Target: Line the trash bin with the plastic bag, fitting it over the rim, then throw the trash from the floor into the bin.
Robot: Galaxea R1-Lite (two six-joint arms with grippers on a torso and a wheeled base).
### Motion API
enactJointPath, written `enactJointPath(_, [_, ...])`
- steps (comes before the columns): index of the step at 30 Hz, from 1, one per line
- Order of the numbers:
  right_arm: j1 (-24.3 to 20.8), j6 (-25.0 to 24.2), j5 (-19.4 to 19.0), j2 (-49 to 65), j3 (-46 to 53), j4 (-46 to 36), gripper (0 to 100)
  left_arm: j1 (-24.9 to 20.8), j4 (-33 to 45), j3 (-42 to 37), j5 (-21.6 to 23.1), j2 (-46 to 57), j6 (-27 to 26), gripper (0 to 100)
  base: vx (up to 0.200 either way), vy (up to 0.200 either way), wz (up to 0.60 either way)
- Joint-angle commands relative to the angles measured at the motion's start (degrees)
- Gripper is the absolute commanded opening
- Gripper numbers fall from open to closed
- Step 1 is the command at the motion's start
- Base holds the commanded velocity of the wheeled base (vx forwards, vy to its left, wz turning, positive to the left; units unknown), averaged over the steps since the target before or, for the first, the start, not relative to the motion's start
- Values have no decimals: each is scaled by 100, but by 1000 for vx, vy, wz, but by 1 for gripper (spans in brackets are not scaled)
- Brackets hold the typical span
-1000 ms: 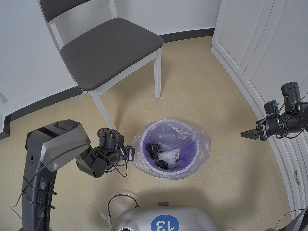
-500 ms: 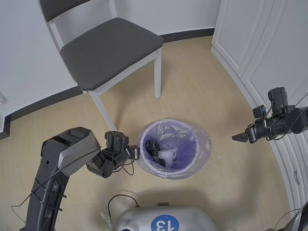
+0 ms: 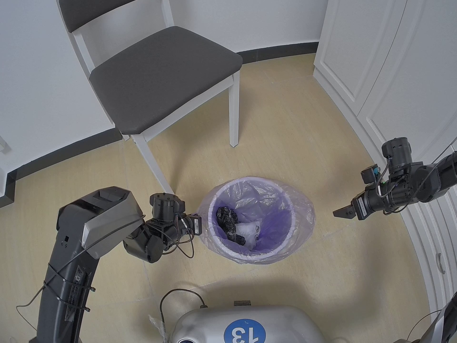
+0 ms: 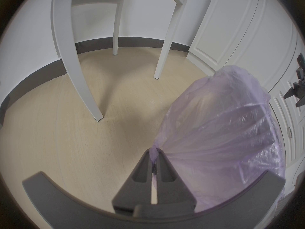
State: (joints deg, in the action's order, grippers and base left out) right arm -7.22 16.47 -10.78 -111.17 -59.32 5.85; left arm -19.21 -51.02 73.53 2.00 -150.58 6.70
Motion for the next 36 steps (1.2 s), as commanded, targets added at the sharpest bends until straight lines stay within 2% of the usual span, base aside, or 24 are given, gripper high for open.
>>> enactJointPath(1, [-333, -39, 199, -1179, -765, 74, 100, 5, -145, -155, -24, 90, -11, 0, 0, 0, 0])
enactJointPath(10, [-447, -258, 225, -2463, -1908, 56, 100, -4, -347, -331, -24, 116, -3, 0, 0, 0, 0])
enactJointPath(14, [-474, -285, 392, -3174, -2541, 39, 100, -39, -374, -348, -24, 108, -11, 0, 0, 0, 0])
enactJointPath(18, [-474, -285, 401, -3711, -3226, -58, 100, -65, -365, -322, 2, 55, -20, 0, 0, 0, 0])
enactJointPath(20, [-509, -276, 401, -3992, -3710, -392, 100, -65, -304, -269, 37, -7, -38, 0, 0, 0, 0])
enactJointPath(22, [-509, -276, 401, -3992, -3710, -392, 100, -65, -304, -269, 37, -7, -38, 0, 0, 0, 0])
enactJointPath(23, [-562, -285, 401, -4247, -4246, -770, 100, -65, -312, -217, 37, -86, -55, 0, 0, 0, 0])
enactJointPath(25, [-649, -293, 401, -4449, -4703, -1051, 100, -65, -312, -199, 37, -121, -55, 0, 0, 0, 0])
enactJointPath(33, [-693, -302, 401, -4510, -4958, -1218, 100, -21, -365, -252, 55, -68, -64, 0, 0, 0, 0])
enactJointPath(34, [-685, -302, 401, -4502, -4931, -1244, 100, -12, -365, -252, 55, -68, -82, 100, 0, 0, 0])
enactJointPath(36, [-649, -276, 401, -4431, -4843, -1323, 100, 14, -356, -252, 55, -77, -117, 100, 0, 0, 0])
